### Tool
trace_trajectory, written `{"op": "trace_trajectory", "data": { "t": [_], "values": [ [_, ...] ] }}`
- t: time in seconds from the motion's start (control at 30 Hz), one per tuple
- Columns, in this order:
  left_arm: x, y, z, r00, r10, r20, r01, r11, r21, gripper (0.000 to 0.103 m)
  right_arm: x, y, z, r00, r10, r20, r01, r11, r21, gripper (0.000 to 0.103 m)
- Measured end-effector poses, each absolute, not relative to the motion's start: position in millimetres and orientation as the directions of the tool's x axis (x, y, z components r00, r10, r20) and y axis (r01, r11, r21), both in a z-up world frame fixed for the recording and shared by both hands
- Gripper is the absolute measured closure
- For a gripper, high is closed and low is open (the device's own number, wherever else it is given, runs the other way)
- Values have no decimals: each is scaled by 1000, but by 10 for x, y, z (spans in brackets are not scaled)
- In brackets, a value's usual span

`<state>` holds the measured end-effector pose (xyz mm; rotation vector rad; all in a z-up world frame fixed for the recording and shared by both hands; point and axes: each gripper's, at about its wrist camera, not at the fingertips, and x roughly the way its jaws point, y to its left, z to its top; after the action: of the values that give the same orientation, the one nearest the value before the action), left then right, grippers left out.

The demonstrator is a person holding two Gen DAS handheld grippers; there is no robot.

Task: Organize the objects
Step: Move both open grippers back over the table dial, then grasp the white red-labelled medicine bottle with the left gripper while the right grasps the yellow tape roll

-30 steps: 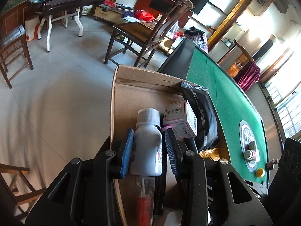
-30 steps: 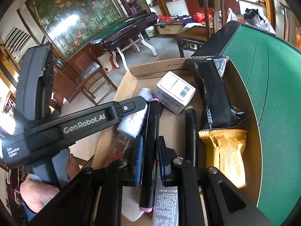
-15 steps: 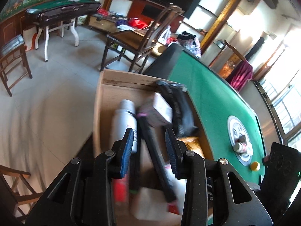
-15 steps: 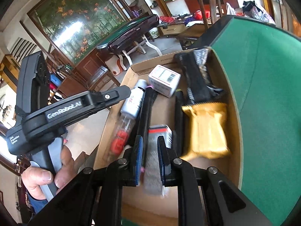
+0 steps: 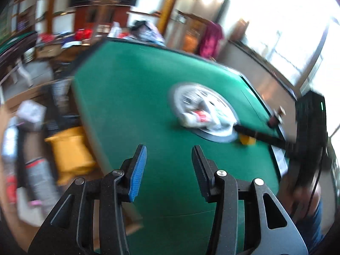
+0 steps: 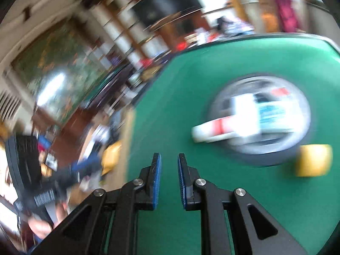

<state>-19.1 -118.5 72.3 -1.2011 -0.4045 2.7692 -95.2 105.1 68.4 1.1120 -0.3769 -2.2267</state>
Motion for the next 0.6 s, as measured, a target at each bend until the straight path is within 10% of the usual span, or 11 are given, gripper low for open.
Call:
{"op": "trace_trajectory", "data": {
  "t": [0.6],
  "values": [
    [-1966,-580,333,-498,233,-835,-92,-972,-216,58,-1606,2139,-8,-327,-730,-600,88,-656,750,85]
  ]
}}
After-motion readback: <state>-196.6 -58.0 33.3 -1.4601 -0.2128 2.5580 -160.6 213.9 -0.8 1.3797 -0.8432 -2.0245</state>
